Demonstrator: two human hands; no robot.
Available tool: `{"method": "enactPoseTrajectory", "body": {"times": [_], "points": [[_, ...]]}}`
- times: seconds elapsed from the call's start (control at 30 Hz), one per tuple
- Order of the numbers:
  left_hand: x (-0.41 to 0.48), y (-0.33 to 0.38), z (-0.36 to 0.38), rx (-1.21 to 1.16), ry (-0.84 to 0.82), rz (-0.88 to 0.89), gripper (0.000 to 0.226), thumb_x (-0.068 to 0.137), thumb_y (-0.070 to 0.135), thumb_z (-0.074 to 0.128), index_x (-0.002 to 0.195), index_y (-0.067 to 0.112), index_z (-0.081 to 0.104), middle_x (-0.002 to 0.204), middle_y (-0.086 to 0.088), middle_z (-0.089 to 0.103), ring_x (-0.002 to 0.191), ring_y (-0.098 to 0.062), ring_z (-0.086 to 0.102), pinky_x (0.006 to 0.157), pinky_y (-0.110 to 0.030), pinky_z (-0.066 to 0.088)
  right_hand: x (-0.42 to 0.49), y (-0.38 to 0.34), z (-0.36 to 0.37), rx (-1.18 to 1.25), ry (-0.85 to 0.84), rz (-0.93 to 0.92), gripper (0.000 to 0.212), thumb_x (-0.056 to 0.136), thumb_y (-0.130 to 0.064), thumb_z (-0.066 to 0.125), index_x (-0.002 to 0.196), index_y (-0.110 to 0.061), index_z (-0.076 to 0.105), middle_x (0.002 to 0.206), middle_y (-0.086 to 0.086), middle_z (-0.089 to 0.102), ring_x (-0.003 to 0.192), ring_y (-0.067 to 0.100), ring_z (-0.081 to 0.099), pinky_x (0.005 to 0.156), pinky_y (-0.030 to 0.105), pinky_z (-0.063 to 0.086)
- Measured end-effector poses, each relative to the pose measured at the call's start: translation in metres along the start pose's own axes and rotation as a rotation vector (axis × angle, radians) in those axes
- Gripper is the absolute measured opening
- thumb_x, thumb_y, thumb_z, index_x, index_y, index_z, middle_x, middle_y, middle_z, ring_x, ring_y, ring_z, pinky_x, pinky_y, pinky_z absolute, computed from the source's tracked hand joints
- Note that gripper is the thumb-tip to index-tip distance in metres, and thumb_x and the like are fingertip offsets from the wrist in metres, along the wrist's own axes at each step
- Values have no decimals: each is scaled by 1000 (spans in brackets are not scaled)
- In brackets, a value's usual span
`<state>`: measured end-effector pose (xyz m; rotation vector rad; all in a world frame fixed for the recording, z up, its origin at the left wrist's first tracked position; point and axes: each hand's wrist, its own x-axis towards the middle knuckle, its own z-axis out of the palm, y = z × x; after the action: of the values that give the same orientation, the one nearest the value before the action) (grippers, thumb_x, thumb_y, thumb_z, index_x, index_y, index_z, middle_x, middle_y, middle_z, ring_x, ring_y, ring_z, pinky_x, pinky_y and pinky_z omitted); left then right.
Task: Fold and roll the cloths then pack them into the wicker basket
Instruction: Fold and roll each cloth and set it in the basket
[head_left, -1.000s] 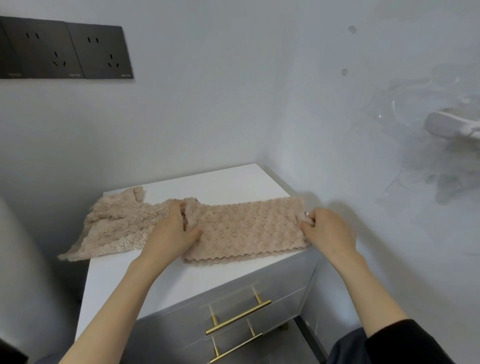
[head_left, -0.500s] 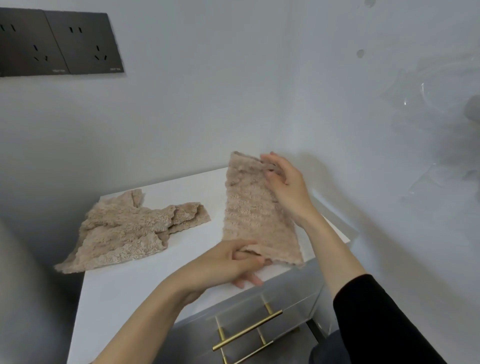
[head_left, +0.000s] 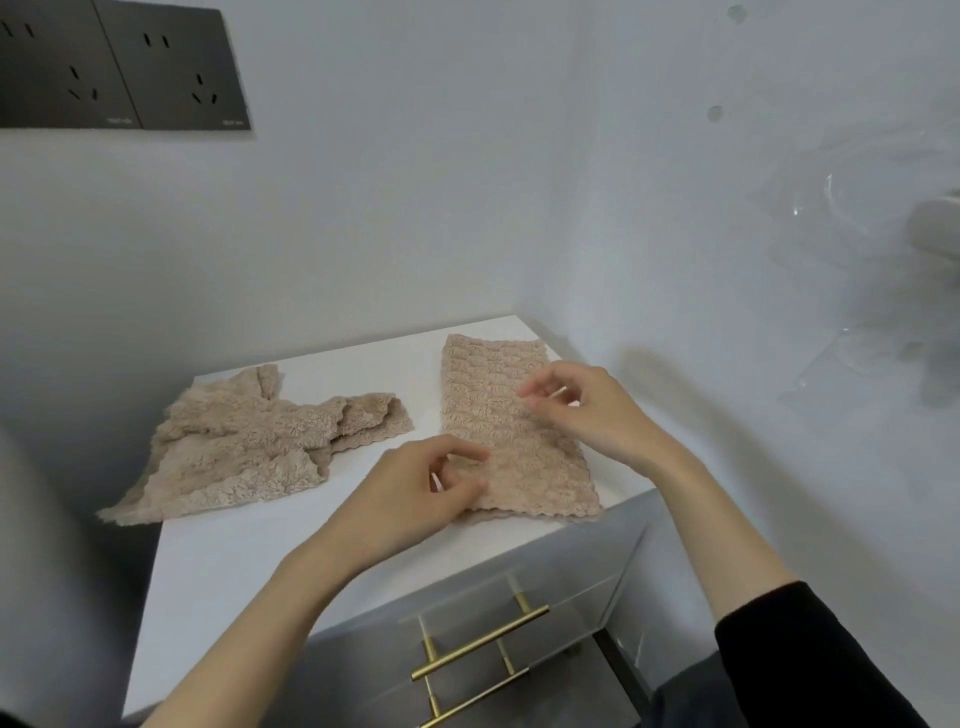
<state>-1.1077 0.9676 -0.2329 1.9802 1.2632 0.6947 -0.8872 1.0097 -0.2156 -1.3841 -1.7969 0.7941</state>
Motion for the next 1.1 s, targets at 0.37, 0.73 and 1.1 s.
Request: {"method": "enactPoseTrajectory", "body": {"times": [0.37, 0.73, 1.1], "points": [[-14, -12, 0, 533, -62, 189, 30, 92, 43, 55, 121, 49, 57, 110, 18, 51, 104, -6, 43, 91, -26, 38, -62, 8, -12, -336, -366, -85, 34, 71, -18, 81, 101, -31, 71, 108, -11, 61, 102, 2, 53, 90, 14, 39], [-14, -20, -3, 561, -23, 242, 36, 84, 45, 58, 120, 48, 57, 108, 22, 52, 105, 0, 44, 86, -18, 34, -77, 27, -6, -470, -128, -176, 38, 81, -9, 59, 106, -34, 73, 113, -21, 67, 106, -10, 54, 96, 14, 43], [4, -21, 8, 620, 86, 245, 29, 90, 48, 53, 107, 27, 63, 96, 14, 56, 93, -11, 51, 75, -28, 41, -67, 25, -1, -76, 90, 2, 23, 93, -15, 59, 86, -36, 67, 90, -21, 69, 88, -10, 60, 74, 3, 41]]}}
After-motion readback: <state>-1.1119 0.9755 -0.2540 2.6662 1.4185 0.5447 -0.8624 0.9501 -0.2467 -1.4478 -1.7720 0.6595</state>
